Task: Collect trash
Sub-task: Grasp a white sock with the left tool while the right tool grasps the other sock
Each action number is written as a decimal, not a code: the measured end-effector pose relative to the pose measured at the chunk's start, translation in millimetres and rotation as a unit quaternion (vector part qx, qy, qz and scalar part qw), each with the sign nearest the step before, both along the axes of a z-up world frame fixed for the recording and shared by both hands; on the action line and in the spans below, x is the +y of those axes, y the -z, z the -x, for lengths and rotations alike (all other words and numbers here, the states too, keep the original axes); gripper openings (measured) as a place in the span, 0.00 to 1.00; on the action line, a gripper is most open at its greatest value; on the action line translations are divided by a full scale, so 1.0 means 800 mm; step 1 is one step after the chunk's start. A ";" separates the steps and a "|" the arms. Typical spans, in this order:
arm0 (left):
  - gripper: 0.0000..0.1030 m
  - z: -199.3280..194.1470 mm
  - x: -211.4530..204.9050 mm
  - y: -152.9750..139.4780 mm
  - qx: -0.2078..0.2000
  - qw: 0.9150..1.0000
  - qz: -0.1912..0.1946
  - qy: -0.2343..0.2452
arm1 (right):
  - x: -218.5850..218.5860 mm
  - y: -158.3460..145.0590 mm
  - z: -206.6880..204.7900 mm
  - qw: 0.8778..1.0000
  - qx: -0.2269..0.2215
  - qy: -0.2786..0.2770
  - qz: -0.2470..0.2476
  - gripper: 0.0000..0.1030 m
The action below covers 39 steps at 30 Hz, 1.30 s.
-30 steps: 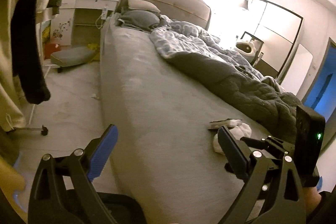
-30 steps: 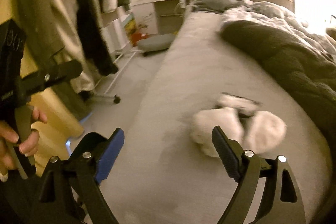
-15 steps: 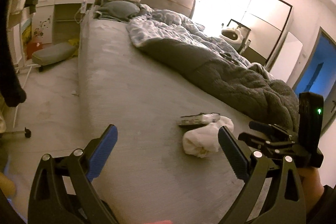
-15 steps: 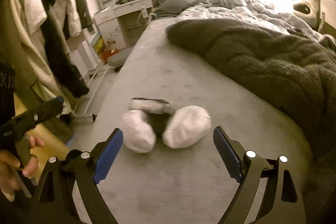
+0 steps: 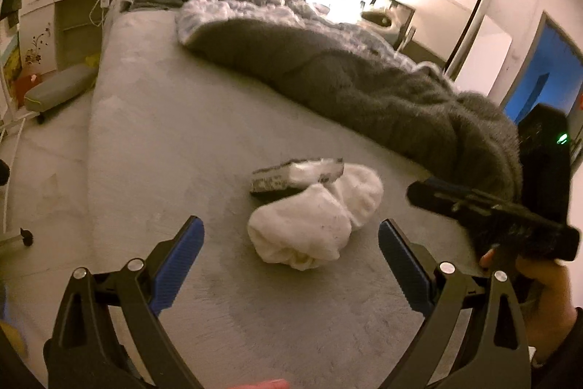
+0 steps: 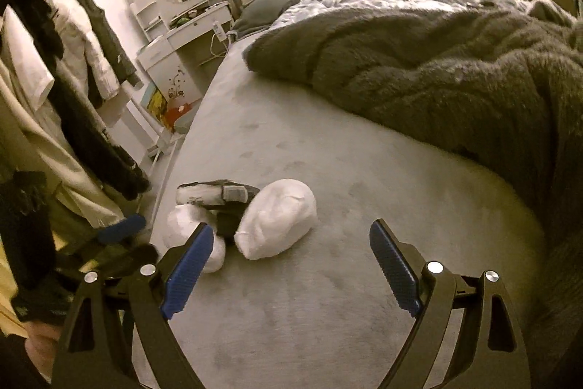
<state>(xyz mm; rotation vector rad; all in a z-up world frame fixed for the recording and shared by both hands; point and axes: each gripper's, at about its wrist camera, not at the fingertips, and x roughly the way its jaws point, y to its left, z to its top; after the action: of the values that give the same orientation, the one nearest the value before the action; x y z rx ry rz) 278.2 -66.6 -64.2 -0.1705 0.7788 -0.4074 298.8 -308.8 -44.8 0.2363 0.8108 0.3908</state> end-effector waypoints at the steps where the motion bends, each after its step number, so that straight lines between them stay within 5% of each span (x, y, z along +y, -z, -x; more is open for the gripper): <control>1: 0.95 -0.003 -0.004 0.004 0.003 1.000 0.000 0.003 | -0.003 0.002 0.000 1.000 0.002 0.003 -0.004 0.86; 10: 0.93 -0.021 -0.027 0.025 0.026 1.000 0.000 0.013 | -0.011 0.021 -0.009 0.999 0.034 0.007 -0.023 0.86; 15: 0.74 -0.027 -0.032 0.031 0.031 0.999 -0.017 0.013 | -0.014 0.023 -0.012 0.998 0.041 0.014 -0.039 0.86; 24: 0.61 -0.026 -0.024 0.031 0.031 0.999 -0.004 0.010 | -0.007 0.027 -0.018 0.998 0.049 0.016 -0.039 0.86; 39: 0.60 -0.019 0.012 0.025 0.031 0.999 0.011 -0.001 | 0.012 0.037 -0.031 0.997 0.062 0.026 -0.030 0.86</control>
<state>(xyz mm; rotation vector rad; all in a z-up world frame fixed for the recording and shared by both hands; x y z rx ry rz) 293.1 -57.4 -84.0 -0.2049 0.8362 -0.4094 323.8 -299.6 -74.4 0.3394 0.9136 0.3536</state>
